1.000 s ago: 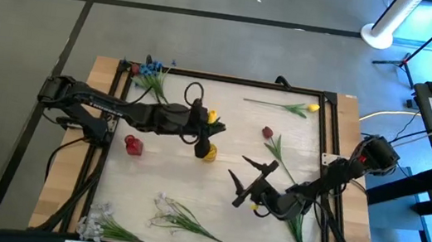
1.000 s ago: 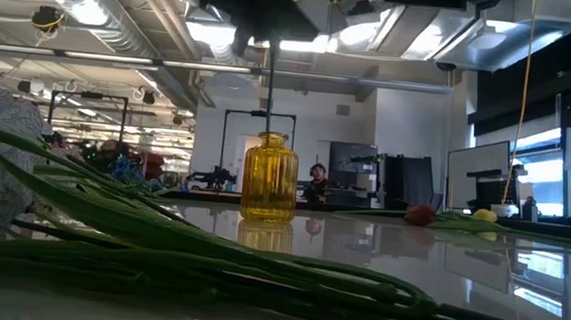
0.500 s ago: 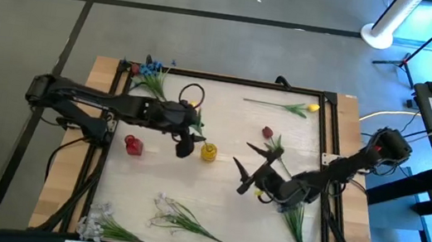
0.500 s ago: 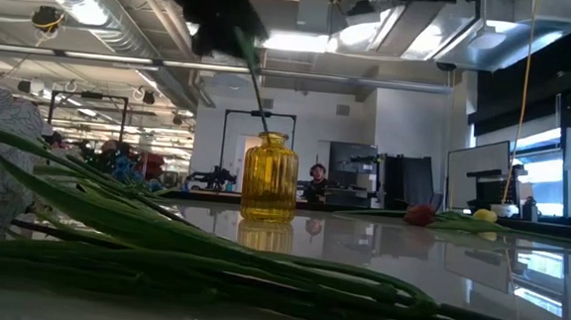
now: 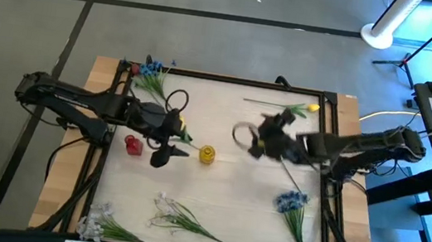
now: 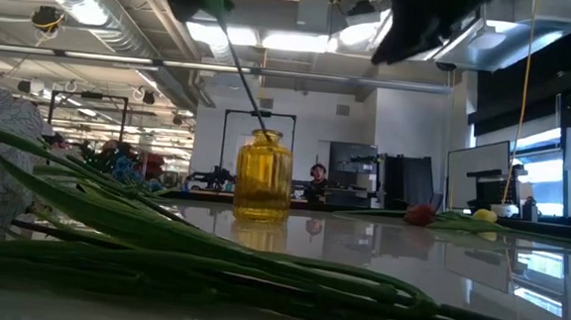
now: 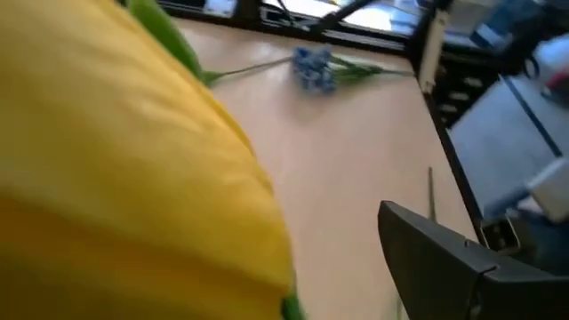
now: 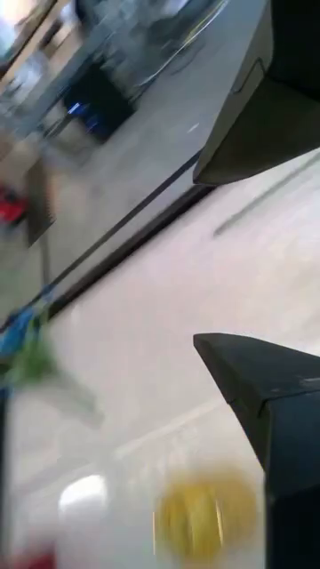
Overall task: Sort flowers into vase by color
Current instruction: Put the left yellow tulip into the yellow flower vase
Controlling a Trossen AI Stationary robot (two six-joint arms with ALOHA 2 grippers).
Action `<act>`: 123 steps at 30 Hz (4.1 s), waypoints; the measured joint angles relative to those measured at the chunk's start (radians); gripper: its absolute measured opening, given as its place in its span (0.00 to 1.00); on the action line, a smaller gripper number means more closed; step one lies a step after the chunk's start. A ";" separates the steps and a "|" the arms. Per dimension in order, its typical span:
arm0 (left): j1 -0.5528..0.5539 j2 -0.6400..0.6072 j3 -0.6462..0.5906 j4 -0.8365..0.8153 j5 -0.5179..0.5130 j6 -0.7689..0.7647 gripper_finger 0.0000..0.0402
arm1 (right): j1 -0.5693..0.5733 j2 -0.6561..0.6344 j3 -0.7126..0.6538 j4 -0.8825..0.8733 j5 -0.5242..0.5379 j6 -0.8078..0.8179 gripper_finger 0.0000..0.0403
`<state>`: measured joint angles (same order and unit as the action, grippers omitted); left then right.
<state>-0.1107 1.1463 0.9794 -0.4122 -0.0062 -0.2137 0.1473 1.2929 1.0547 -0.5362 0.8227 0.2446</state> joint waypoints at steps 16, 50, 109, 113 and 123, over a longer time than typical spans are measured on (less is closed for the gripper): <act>0.010 0.135 0.000 0.159 -0.089 0.173 0.63 | -0.423 0.005 -0.002 0.022 -0.427 -0.014 0.71; -0.081 0.229 0.000 0.356 -0.396 0.376 0.09 | -0.154 0.004 -0.003 0.072 -0.212 -0.013 0.71; -0.112 0.229 0.000 0.536 -0.295 0.239 0.63 | 0.026 0.524 -0.138 1.408 -0.519 -0.229 0.28; -0.112 0.229 0.000 0.541 -0.296 0.215 0.63 | 0.022 0.524 -0.136 1.411 -0.535 -0.218 0.07; -0.110 0.159 0.000 0.383 -0.389 0.174 0.63 | 0.023 0.524 -0.155 1.480 -0.536 -0.198 0.02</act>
<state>-0.2205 1.3049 0.9791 -0.0297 -0.3950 -0.0393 0.1707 1.8172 0.8993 0.9442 0.2869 0.0468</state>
